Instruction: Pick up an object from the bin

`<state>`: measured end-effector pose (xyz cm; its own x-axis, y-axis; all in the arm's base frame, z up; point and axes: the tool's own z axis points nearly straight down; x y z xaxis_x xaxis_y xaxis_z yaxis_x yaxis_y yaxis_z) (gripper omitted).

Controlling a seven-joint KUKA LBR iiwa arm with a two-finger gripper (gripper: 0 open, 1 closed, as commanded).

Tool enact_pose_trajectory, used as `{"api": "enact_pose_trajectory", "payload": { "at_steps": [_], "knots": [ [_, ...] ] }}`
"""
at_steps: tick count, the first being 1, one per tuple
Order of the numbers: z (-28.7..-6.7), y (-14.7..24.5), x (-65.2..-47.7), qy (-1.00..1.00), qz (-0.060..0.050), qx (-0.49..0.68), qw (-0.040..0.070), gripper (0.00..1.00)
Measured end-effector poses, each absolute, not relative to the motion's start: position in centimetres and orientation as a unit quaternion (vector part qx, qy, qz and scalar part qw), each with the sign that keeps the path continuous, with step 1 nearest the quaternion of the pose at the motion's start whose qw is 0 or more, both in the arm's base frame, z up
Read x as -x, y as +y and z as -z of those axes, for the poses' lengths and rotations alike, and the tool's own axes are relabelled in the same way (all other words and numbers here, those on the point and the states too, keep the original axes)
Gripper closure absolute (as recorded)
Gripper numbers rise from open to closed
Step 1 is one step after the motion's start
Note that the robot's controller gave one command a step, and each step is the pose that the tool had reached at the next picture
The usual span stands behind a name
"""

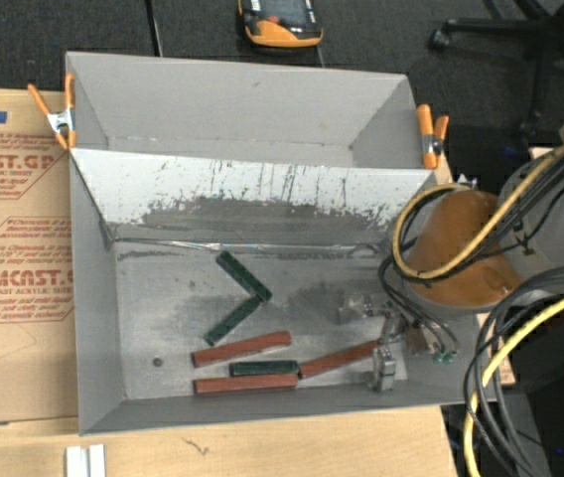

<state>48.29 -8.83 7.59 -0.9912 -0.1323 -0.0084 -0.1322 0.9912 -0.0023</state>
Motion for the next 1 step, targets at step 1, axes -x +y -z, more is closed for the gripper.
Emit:
{"api": "enact_pose_trajectory", "payload": {
  "at_steps": [1],
  "knots": [
    [-9.72,-8.87,-48.24,0.996,0.000,0.090,0.001,0.00]
  ]
}}
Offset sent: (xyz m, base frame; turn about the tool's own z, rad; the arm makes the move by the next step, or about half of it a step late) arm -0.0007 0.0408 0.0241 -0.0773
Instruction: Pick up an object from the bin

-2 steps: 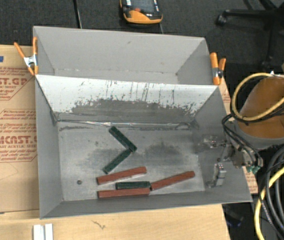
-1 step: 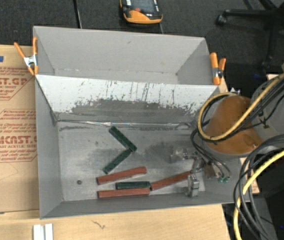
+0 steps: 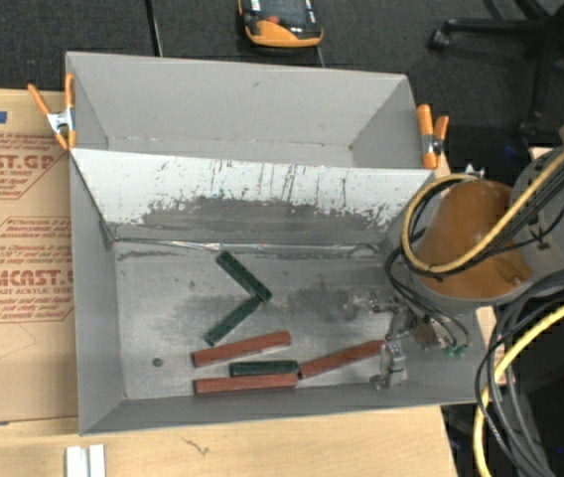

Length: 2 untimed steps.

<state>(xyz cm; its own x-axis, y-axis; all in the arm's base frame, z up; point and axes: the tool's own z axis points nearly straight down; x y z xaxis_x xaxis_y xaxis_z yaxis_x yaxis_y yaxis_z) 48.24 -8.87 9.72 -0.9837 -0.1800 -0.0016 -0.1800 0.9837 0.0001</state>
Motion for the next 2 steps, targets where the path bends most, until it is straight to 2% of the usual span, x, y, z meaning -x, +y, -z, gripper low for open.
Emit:
{"api": "enact_pose_trajectory", "payload": {
  "at_steps": [1,2],
  "knots": [
    [-10.0,-4.4,-48.2,0.994,-0.001,0.107,0.000,0.00],
    [-7.0,-7.3,-48.7,0.989,0.001,0.148,0.005,0.00]
  ]
}}
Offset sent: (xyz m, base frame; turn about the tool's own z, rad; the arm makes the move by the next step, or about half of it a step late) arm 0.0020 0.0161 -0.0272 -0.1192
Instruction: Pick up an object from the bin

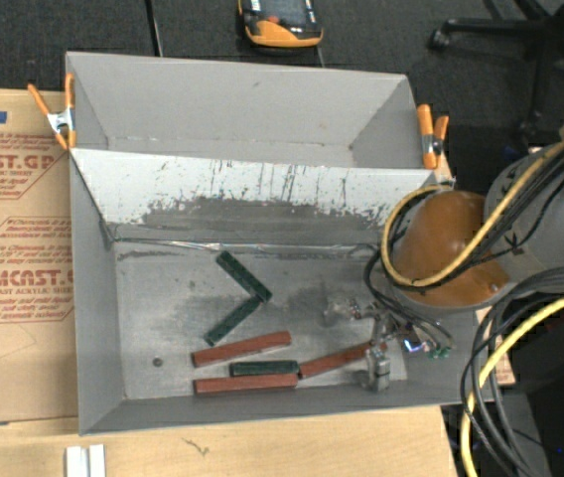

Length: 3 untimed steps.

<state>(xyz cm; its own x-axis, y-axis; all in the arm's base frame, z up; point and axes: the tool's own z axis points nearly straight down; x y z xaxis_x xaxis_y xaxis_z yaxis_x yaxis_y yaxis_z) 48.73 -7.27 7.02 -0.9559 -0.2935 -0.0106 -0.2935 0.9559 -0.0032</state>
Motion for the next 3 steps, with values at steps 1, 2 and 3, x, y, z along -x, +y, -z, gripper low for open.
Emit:
{"api": "enact_pose_trajectory", "payload": {
  "at_steps": [1,2,3],
  "knots": [
    [-6.97,-0.56,-47.88,0.984,-0.001,0.176,0.000,1.00],
    [-6.97,-0.57,-47.88,0.984,-0.001,0.176,0.000,1.00],
    [-6.97,-0.56,-47.88,0.984,-0.001,0.175,0.000,1.00]
  ]
}}
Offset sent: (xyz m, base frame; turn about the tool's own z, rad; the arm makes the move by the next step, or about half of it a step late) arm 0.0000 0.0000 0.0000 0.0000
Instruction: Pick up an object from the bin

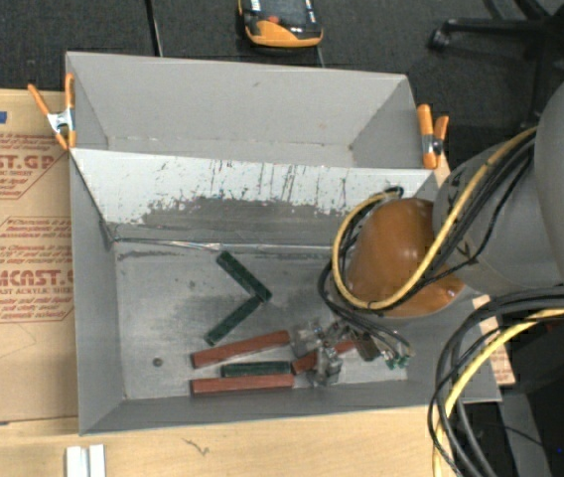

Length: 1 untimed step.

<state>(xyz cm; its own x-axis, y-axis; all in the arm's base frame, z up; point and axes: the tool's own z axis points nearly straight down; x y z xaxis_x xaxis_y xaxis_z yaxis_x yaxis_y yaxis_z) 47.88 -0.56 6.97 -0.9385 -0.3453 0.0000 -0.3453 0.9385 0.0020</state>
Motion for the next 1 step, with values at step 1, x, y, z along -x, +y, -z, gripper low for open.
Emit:
{"api": "enact_pose_trajectory", "payload": {
  "at_steps": [1],
  "knots": [
    [-7.46,-0.55,-47.75,-0.984,0.001,-0.176,0.002,1.00]
  ]
}}
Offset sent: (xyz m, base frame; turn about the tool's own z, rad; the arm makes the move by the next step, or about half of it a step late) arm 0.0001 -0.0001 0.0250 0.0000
